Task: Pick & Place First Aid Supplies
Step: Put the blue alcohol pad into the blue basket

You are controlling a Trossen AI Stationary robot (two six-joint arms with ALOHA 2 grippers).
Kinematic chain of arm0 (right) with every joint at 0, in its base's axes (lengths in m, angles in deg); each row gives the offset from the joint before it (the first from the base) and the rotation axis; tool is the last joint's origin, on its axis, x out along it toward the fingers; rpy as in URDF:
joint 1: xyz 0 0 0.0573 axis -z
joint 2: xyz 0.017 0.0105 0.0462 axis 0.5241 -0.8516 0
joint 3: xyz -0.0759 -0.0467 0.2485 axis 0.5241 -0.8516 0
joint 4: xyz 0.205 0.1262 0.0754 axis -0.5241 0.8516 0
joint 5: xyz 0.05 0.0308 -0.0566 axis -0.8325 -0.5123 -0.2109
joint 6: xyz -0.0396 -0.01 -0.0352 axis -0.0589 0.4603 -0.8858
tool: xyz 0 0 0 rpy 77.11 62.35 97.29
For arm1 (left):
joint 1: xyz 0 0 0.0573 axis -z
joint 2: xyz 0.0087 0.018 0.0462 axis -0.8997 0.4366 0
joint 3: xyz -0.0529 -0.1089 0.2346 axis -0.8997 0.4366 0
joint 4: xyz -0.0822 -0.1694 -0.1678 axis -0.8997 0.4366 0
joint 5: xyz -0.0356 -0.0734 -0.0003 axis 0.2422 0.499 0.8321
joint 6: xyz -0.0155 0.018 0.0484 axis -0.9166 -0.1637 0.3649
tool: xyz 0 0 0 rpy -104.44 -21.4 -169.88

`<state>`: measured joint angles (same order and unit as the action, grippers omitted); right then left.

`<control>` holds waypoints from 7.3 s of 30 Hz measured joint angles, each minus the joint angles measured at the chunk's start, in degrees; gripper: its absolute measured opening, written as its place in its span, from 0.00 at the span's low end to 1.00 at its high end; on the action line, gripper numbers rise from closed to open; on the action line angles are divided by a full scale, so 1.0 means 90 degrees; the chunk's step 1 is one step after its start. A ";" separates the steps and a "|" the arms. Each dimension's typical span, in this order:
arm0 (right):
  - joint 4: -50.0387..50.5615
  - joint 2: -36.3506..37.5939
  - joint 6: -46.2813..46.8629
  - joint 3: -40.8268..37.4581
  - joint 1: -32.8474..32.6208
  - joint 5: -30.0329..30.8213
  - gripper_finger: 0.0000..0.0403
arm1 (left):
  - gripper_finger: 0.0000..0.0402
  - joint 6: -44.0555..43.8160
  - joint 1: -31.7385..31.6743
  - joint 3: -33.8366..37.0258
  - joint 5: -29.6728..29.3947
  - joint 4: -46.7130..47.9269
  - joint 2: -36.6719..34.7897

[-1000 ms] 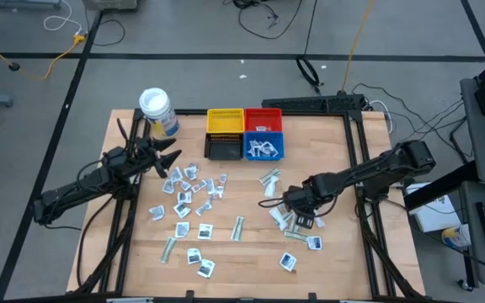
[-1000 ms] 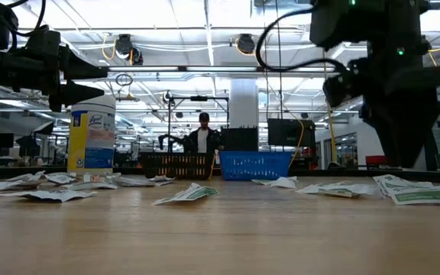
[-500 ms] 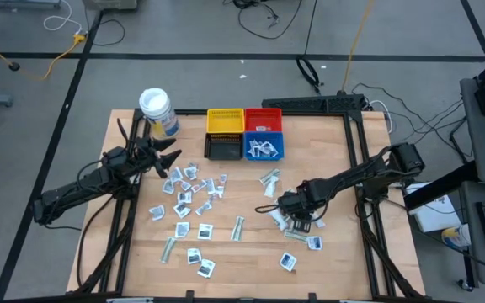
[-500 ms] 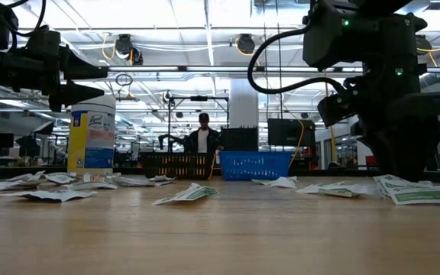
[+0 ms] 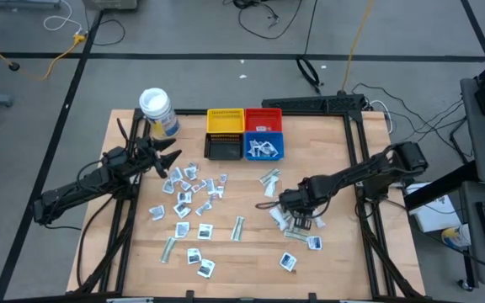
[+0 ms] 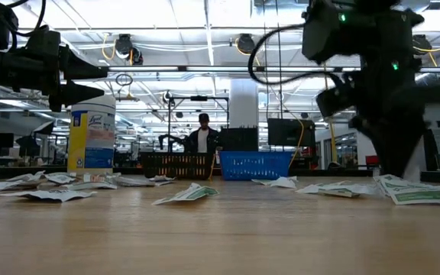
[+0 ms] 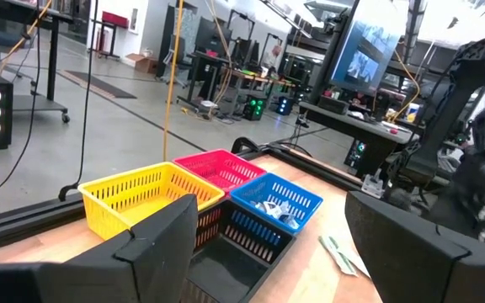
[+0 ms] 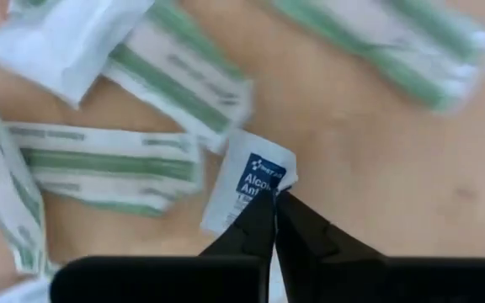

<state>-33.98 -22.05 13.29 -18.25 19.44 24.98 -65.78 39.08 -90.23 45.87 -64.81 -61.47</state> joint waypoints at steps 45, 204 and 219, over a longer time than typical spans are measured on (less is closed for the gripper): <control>0.1863 0.0963 -0.3204 0.1061 0.4592 0.0527 0.00 | 0.76 -0.0001 0.0001 0.0000 0.0000 -0.0001 0.0000; -0.0295 -0.0664 0.8204 0.0390 -0.3018 -0.0357 0.53 | 0.76 -0.0002 -0.0001 0.0001 0.0001 -0.0001 0.0000; -0.0370 -0.0664 0.7888 0.0374 -0.3018 -0.0355 0.02 | 0.76 -0.0002 0.0002 0.0001 -0.0001 -0.0001 -0.0001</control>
<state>-37.31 -28.03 84.29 -14.88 -7.72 21.79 -65.81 39.10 -90.22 45.86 -64.82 -61.48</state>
